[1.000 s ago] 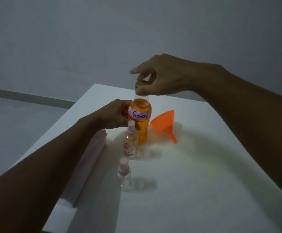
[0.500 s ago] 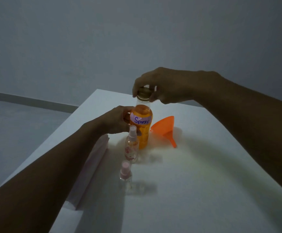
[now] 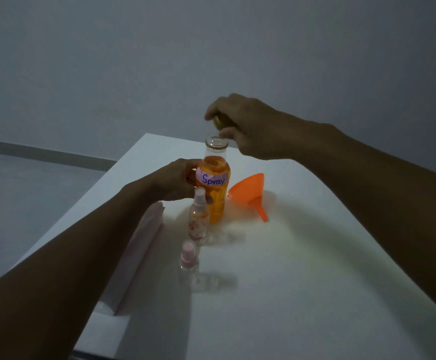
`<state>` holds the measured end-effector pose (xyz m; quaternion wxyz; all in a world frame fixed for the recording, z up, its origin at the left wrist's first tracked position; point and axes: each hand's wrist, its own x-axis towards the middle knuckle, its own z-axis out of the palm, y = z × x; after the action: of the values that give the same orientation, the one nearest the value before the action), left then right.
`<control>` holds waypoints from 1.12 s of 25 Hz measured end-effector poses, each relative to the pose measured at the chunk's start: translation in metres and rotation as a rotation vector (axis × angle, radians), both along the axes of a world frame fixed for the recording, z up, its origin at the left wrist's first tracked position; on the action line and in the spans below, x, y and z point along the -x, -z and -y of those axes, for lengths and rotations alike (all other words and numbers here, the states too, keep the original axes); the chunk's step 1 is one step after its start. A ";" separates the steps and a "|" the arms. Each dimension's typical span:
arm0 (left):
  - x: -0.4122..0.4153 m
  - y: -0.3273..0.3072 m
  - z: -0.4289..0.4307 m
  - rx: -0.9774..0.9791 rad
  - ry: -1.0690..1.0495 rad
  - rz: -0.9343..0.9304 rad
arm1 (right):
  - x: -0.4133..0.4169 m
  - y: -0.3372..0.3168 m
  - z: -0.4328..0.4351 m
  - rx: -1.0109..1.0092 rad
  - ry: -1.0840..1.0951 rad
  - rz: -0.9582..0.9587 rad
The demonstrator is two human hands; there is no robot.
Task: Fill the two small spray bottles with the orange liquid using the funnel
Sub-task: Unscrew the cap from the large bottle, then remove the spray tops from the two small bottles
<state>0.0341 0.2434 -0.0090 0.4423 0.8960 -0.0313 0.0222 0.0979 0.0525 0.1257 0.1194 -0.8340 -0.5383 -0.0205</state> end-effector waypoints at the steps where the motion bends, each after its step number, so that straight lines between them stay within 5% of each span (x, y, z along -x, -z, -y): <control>1: 0.001 0.000 0.001 -0.005 -0.003 0.001 | 0.001 0.005 0.009 -0.112 0.016 -0.034; 5: 0.005 -0.002 0.005 -0.020 -0.018 0.009 | 0.012 0.067 0.048 -0.409 0.191 -0.157; 12: 0.006 -0.003 0.007 -0.008 -0.037 -0.023 | 0.050 0.182 0.068 -0.394 0.434 -0.393; 18: 0.003 -0.012 0.004 -0.044 0.018 -0.129 | 0.048 0.199 0.058 -0.351 0.473 -0.213; 25: 0.045 -0.044 -0.026 -0.441 -0.005 -0.320 | 0.068 0.199 0.081 -0.300 0.427 -0.279; 28: 0.072 -0.036 -0.002 -0.414 0.014 -0.305 | 0.079 0.203 0.105 -0.270 0.396 -0.305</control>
<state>-0.0376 0.2449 0.0274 0.2493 0.9602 0.0256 -0.1233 0.0188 -0.0522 -0.0775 0.3028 -0.8929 -0.3331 0.0106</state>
